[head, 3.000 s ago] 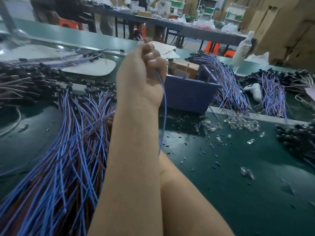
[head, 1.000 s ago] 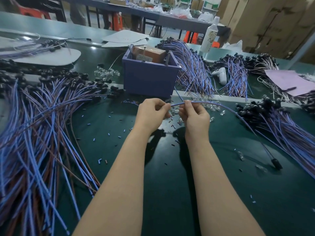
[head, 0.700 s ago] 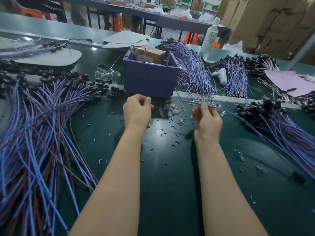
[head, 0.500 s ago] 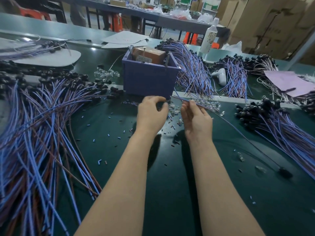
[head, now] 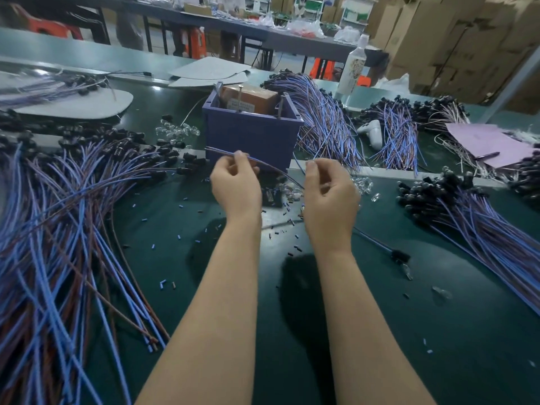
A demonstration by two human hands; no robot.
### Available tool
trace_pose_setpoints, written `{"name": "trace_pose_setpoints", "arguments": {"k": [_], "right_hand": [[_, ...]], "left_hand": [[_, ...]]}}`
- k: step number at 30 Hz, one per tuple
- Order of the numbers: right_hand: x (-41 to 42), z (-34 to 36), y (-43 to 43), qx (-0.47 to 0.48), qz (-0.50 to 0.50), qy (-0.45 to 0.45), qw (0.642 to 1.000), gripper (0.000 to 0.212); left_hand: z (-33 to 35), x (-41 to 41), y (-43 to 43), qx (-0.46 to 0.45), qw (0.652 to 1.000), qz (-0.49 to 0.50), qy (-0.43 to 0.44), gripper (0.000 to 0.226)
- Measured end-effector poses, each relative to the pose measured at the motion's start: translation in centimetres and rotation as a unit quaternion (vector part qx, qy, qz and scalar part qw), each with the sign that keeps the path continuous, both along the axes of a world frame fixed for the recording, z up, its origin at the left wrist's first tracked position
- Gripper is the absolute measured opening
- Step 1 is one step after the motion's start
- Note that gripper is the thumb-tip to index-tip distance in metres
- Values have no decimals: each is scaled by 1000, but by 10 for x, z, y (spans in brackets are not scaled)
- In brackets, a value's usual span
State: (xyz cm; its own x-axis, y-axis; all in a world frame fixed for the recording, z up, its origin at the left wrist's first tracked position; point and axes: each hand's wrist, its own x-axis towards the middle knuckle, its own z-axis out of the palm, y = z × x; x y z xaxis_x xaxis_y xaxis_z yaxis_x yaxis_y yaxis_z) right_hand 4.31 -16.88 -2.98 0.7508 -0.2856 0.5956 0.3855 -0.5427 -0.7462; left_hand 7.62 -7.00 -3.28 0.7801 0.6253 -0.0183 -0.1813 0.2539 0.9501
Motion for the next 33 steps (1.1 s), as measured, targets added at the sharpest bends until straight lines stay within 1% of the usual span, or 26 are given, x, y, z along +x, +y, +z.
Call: {"name": "trace_pose_setpoints", "arguments": {"k": [1, 2, 3, 4, 6, 7, 10, 12, 14, 16, 18, 20, 22, 24, 27, 29, 31, 33], "right_hand": [[2, -2, -2, -59, -20, 9, 998, 19], [5, -5, -4, -108, -23, 46, 993, 24], [8, -9, -5, -134, -14, 91, 987, 27], [10, -13, -4, -132, 2, 124, 983, 27], [10, -17, -1, -95, 29, 139, 985, 22], [9, -18, 2, -72, 37, 134, 988, 21], [9, -18, 7, -27, 42, 126, 991, 17], [9, -19, 8, -7, 39, 128, 991, 16], [8, -20, 10, 12, 46, 133, 990, 16], [9, -21, 12, 32, 51, 134, 989, 15], [11, -21, 13, 49, 58, 135, 988, 14], [12, -21, 13, 56, 62, 136, 987, 14], [11, -22, 13, 62, 61, 133, 987, 12], [11, -22, 14, 88, 50, 129, 986, 11], [11, -22, 12, 137, 21, 117, 983, 7], [10, -22, 13, 121, 8, 120, 985, 14], [8, -22, 14, 90, 6, 130, 987, 24], [8, -22, 15, 62, -2, 144, 988, 29]], "left_hand": [[2, 0, 3, 5, 1000, 16, -10, 26], [4, 0, 4, 8, 999, 27, -22, 26], [6, 0, 4, 4, 999, 34, -34, 25], [8, -1, 3, -6, 998, 38, -48, 23], [8, -1, -1, -22, 997, 18, -70, 19], [6, -1, -5, -11, 997, -9, -74, 16], [-8, -6, -18, 110, 987, -113, -44, 8], [-17, -10, -23, 178, 975, -133, -24, 7], [-21, -12, -23, 196, 972, -127, -18, 11], [-23, -13, -21, 192, 972, -131, -19, 11], [-24, -14, -20, 167, 978, -121, -28, 9], [-23, -15, -18, 124, 986, -104, -33, 8], [-22, -15, -18, 85, 989, -113, -30, 12], [-21, -15, -19, 73, 990, -115, -33, 13], [-19, -19, -22, 131, 990, -19, -47, 16], [-19, -21, -24, 171, 983, 33, -64, 16], [-20, -22, -26, 204, 975, 41, -79, 14], [-20, -24, -30, 227, 970, 27, -85, 9]]}}
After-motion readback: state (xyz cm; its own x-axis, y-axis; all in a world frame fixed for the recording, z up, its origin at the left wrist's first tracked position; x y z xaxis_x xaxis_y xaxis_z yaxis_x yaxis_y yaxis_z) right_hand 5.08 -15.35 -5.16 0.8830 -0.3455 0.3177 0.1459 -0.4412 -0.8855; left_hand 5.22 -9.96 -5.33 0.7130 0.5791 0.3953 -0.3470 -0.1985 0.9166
